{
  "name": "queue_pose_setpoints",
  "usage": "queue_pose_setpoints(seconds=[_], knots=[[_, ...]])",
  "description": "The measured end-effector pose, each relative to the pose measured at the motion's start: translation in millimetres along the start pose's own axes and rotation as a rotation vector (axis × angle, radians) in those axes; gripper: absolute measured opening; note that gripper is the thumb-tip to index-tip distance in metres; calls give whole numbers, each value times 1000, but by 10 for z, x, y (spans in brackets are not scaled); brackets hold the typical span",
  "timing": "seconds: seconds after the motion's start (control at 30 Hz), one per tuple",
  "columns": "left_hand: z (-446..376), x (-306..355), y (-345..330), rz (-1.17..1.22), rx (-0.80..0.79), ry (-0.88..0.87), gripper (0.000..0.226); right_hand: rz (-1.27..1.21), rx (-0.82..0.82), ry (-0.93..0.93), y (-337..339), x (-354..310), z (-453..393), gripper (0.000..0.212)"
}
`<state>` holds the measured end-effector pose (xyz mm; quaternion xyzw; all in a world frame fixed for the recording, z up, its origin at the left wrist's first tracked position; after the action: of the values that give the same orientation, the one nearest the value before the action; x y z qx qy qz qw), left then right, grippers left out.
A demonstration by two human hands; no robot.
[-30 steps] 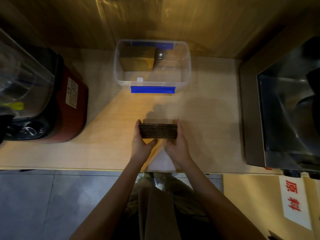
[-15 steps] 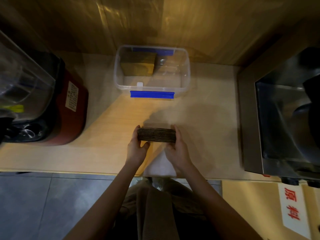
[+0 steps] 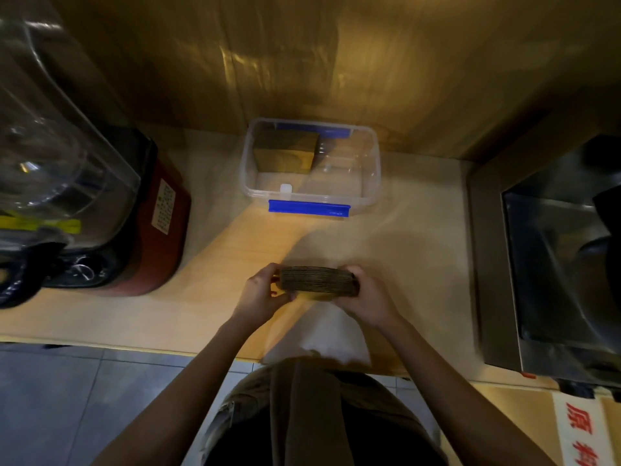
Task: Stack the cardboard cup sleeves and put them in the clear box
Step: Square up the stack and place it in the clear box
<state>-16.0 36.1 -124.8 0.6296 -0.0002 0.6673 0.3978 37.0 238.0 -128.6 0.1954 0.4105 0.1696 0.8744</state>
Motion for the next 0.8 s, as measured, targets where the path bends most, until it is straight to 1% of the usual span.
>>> queue_pose_setpoints(seconds=[0.13,0.27,0.37,0.57,0.7,0.77,0.8], knots=[[-103,55,174,-89,-146,-28,52,115,-149,45,116,-141,-91,38],[-327,248,499,-133,-200,-99,54,130,-190,81,278,-453,-199,37],[-558,450,778,-196,-182,-140,53,106,-191,134,468,-762,-276,34],[-1021,815,1241,-272,-141,-238,49,52,-170,171,804,-1304,-539,42],[-1279,925,1452,-288,-98,-250,50,-29,-167,184,941,-1553,-742,41],[-1407,929,1511,-290,-86,-248,51,-25,-132,188,951,-1634,-868,39],[-1471,917,1529,-291,-77,-242,52,-27,-108,189,940,-1665,-935,41]])
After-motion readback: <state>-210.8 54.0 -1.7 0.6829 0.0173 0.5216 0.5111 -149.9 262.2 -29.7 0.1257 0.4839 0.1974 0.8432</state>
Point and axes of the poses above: each hand's wrist, its own z-axis away from the middle knuckle, its own y-axis out of the back of the hand, x = y × z, the point moved 4 cm from there along -z, towards the middle knuckle, and after that the axes turned 12 degrees about -y, right-handed, at the moved point
